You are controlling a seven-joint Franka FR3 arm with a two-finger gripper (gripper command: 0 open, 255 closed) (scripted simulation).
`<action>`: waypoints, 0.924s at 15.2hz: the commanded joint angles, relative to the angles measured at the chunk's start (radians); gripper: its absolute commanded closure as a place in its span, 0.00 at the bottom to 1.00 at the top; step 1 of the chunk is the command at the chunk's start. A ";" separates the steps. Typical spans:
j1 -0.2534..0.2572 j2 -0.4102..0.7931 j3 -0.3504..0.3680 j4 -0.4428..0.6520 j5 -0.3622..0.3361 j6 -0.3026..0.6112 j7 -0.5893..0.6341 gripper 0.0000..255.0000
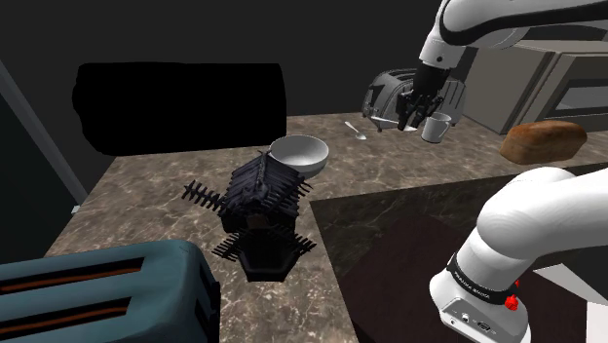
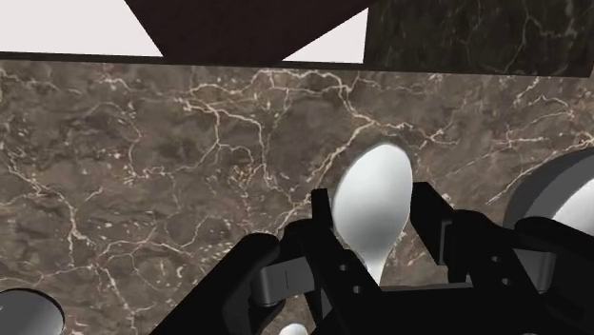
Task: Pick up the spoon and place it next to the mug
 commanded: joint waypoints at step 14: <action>-0.020 0.345 -0.300 0.282 -0.047 0.059 -0.324 1.00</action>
